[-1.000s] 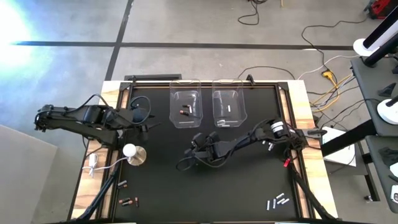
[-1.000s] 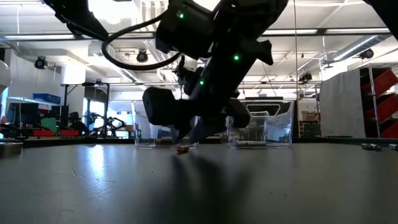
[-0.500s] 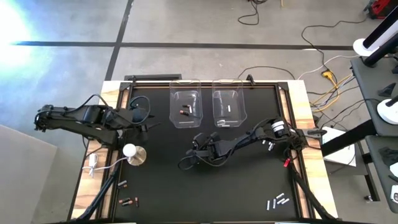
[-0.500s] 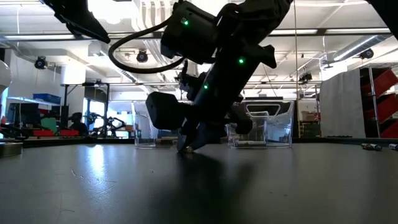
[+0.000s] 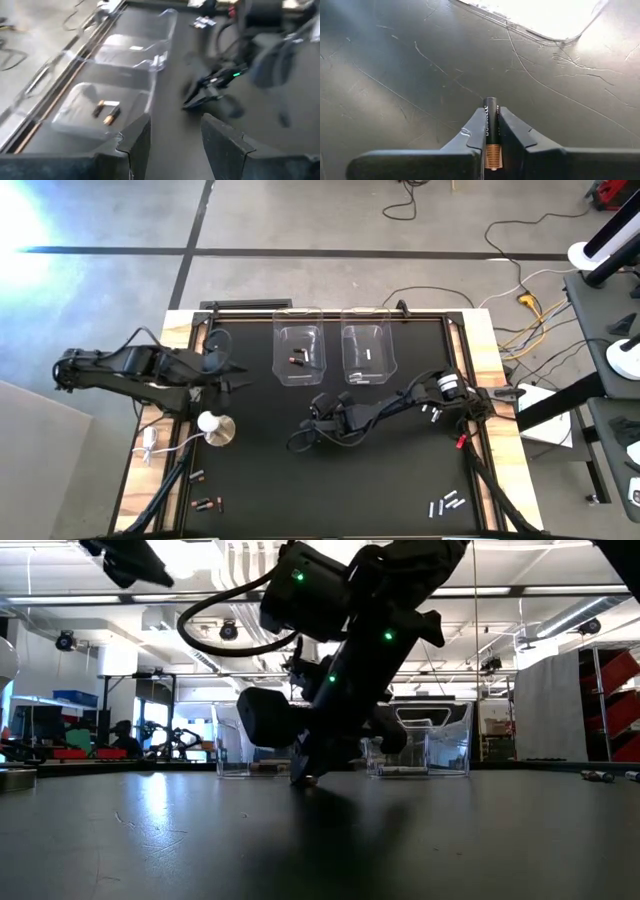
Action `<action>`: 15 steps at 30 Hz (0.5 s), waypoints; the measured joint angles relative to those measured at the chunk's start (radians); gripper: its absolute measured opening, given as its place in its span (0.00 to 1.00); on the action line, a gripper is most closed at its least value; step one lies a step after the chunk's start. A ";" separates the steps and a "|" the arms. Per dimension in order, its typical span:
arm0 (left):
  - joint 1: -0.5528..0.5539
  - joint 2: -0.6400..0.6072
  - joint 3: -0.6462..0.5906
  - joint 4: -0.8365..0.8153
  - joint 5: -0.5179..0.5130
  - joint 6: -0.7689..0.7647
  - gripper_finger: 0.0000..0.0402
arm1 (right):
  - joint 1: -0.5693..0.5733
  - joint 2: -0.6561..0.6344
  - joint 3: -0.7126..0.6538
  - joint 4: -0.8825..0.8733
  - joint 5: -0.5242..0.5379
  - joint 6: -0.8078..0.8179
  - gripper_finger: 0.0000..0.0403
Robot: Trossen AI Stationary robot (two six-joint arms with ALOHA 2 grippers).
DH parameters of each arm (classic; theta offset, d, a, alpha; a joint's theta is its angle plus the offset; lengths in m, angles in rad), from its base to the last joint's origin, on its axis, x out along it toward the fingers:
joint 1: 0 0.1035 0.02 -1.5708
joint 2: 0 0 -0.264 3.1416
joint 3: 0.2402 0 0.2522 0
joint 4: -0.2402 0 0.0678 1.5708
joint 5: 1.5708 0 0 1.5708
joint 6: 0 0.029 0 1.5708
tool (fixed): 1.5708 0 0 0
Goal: Sort batteries
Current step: Put the black battery into the left transparent bin
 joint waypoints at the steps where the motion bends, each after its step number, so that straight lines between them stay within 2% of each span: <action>1: 0.000 -0.004 0.012 -0.001 0.013 0.000 0.38 | 0.001 -0.002 0.006 -0.005 -0.010 0.000 0.07; 8: 0.000 -0.038 0.096 -0.023 0.054 0.001 0.38 | 0.006 -0.065 0.080 -0.002 -0.162 -0.033 0.06; 15: 0.000 -0.086 0.125 -0.027 0.054 0.009 0.38 | 0.001 -0.181 0.182 0.007 -0.182 -0.276 0.06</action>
